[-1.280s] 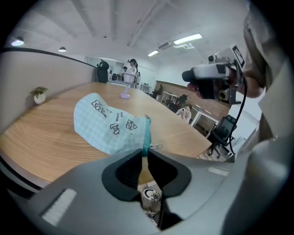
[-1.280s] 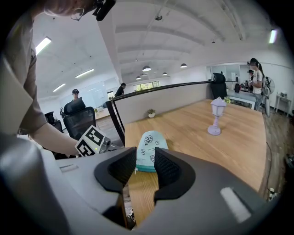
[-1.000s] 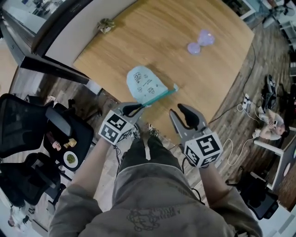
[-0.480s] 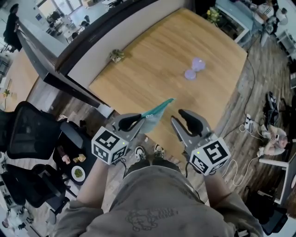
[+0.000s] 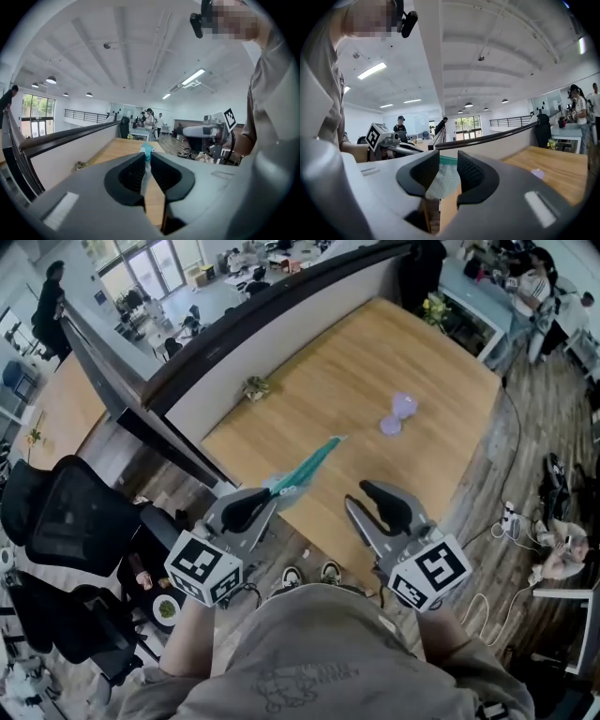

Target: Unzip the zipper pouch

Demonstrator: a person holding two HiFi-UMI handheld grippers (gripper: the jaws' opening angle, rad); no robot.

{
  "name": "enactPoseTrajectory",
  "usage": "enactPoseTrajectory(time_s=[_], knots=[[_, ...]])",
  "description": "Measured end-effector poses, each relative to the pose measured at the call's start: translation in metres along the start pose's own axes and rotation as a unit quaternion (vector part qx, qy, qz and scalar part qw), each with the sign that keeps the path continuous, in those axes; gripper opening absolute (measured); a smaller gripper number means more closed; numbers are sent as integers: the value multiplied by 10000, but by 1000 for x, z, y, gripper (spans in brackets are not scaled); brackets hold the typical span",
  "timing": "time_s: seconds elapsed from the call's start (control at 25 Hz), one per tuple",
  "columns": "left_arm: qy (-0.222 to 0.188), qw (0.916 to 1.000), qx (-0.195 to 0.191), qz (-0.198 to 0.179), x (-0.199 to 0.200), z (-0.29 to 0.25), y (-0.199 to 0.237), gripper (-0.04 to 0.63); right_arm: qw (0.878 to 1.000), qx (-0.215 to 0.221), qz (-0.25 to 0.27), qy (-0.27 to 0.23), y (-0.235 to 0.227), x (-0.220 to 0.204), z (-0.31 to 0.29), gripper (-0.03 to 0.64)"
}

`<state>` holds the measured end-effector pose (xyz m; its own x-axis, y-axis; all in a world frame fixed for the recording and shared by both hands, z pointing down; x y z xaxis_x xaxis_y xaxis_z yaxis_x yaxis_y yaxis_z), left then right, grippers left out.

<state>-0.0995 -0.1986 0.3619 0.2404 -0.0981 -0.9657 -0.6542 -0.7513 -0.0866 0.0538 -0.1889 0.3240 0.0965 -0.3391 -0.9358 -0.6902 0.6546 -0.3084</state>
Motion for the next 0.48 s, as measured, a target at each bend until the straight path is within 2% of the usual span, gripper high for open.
enactPoseTrajectory(time_s=[0.12, 0.2, 0.36, 0.48], knots=[[-62, 9999, 130, -24, 5, 7, 0, 38, 9998, 205, -5, 68, 6, 0, -4, 127], [-96, 9998, 170, -21, 6, 10, -1, 38, 9986, 498, -70, 158, 16, -2, -9, 101], [-185, 9996, 132, -171, 15, 14, -7, 38, 9929, 1120, -199, 344, 39, -7, -23, 100], [-268, 9993, 74, -247, 24, 15, -10, 38, 9917, 1207, -148, 407, 45, -10, -35, 100]])
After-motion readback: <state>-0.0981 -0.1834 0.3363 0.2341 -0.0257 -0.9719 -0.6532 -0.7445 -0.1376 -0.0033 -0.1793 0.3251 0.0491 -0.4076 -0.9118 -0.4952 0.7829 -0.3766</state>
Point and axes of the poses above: the fingertips, and each gripper's own axes: z backward along the fingers, y to its left, x out of its top, the point moved 2 cm from there along z, backward along the fingers, and after that the axes turned 12 degrees about -z, right-handed, at the moved point
